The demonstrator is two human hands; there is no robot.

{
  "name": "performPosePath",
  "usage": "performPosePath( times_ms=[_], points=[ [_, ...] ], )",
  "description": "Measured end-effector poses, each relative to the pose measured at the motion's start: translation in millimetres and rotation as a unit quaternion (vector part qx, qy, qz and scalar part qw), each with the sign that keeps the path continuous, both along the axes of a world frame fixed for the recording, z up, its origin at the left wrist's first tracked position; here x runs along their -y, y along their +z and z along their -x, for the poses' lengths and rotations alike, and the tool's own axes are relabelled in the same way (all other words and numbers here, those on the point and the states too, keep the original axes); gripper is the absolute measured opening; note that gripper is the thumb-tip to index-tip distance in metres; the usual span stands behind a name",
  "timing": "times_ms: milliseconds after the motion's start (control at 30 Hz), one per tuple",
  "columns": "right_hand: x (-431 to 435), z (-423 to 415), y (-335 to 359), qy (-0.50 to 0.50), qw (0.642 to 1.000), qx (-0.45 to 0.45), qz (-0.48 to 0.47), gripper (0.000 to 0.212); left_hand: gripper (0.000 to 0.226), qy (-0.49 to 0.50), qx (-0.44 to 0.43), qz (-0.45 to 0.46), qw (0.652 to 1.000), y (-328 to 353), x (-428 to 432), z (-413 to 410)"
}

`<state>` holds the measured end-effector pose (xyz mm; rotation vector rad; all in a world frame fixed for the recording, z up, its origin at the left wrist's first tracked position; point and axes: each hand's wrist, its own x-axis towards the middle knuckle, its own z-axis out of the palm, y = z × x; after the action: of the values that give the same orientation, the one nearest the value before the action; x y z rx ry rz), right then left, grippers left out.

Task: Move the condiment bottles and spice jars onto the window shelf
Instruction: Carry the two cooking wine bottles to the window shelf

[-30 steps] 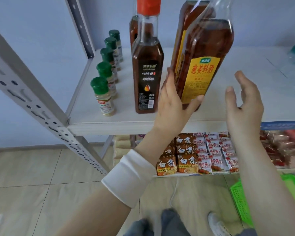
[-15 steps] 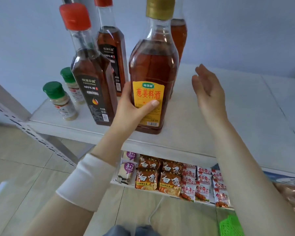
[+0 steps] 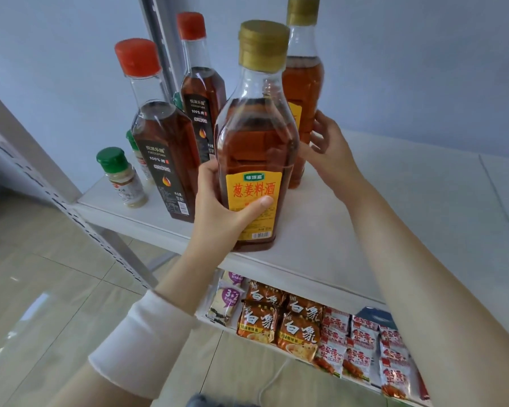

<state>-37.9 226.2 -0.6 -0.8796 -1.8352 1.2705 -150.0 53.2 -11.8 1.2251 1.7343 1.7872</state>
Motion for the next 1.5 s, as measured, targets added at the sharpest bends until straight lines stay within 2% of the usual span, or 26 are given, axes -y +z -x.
performPosePath(
  times_ms=[200,367,567,767,900,1033,1167,1300,1500],
  points=[
    [-7,19,1,-0.011,0.999,-0.012,0.035,0.064,0.057,0.000,0.021,-0.004,1.000,6,22,-10],
    [-9,27,1,-0.048,0.998,-0.007,0.026,0.054,0.059,0.030,0.050,-0.002,0.998,8,36,-8],
    [11,14,2,-0.092,0.996,0.006,0.014,0.052,0.056,0.014,0.051,-0.008,0.999,8,59,-5],
    [69,-6,15,-0.135,0.991,-0.003,0.009,0.046,0.055,-0.025,0.080,-0.014,0.996,10,96,2],
    [128,-15,24,-0.131,0.991,-0.014,0.012,0.047,0.054,-0.049,0.103,-0.016,0.993,9,131,17],
    [193,-10,20,-0.134,0.991,0.018,0.019,0.043,0.054,-0.053,0.107,-0.008,0.993,6,173,37],
    [254,5,1,-0.113,0.992,0.037,0.037,0.042,0.055,-0.038,0.102,0.009,0.994,-3,218,55],
    [305,31,-22,-0.043,0.996,0.029,0.077,0.032,0.055,0.003,0.100,0.031,0.994,-14,264,70],
    [363,83,-53,0.075,0.985,0.016,0.152,0.037,0.060,0.135,0.126,0.047,0.982,-31,337,103]
  ],
)
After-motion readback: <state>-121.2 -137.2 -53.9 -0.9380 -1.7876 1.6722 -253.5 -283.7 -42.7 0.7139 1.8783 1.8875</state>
